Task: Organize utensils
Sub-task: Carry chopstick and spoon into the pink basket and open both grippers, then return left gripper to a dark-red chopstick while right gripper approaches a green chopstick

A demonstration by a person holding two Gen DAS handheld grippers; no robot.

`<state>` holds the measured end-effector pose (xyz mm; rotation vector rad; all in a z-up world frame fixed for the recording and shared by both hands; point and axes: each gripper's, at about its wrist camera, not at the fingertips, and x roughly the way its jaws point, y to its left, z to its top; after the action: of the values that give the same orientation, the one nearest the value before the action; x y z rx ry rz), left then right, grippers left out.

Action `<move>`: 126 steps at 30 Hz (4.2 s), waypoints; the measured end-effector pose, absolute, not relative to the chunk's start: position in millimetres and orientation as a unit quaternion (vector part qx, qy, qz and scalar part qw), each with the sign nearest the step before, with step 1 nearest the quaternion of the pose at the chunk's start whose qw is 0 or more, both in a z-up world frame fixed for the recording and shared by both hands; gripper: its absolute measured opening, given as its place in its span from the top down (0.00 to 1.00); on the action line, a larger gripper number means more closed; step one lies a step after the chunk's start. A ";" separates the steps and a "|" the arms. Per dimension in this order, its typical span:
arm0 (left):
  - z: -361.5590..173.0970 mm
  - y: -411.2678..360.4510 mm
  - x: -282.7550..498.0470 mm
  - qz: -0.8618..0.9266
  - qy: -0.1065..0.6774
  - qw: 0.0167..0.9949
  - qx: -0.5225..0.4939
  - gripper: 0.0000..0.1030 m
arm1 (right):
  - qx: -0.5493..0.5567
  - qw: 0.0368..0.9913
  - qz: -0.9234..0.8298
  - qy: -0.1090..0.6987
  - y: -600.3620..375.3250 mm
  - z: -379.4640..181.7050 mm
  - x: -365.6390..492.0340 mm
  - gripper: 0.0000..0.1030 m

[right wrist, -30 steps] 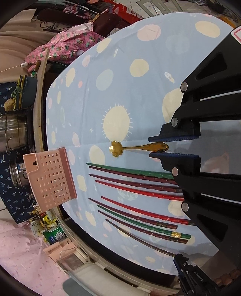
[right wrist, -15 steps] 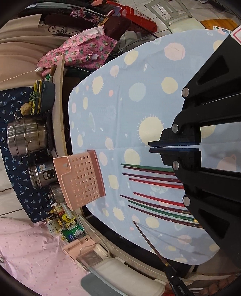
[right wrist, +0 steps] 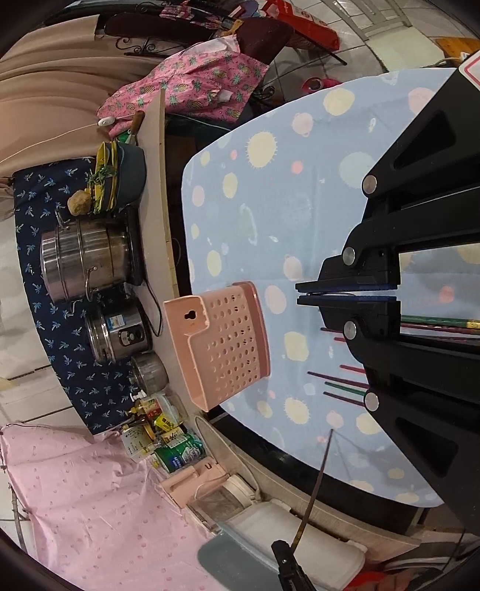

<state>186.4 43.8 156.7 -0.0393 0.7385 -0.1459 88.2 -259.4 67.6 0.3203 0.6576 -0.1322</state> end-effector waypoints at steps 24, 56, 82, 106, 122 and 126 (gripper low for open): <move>290.2 -44.7 341.9 -0.128 0.215 0.965 -0.078 0.94 | 0.157 0.950 -0.061 0.264 -295.1 143.8 291.6 0.98; 277.9 -59.8 385.7 -0.141 0.223 0.961 -0.088 0.94 | 0.155 0.934 -0.066 0.315 -299.0 84.8 332.6 0.98; 199.5 -20.9 354.0 -0.071 0.264 0.960 -0.068 0.41 | 0.155 0.943 -0.080 0.283 -302.6 103.5 273.4 0.56; 18.4 24.5 145.7 -0.047 0.426 0.903 0.040 0.35 | 0.100 0.917 -0.073 0.378 -214.4 3.1 48.9 0.49; -19.6 20.6 99.1 -0.058 0.458 0.885 0.054 0.35 | 0.095 0.892 -0.052 0.439 -184.6 -58.4 16.1 0.59; -24.4 18.0 93.3 -0.063 0.464 0.882 0.058 0.35 | 0.089 0.889 -0.043 0.447 -177.2 -62.6 14.9 0.65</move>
<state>93.3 18.0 -24.4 0.1213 0.9665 -0.1303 14.9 -177.2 -62.6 0.1846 0.9291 -0.0886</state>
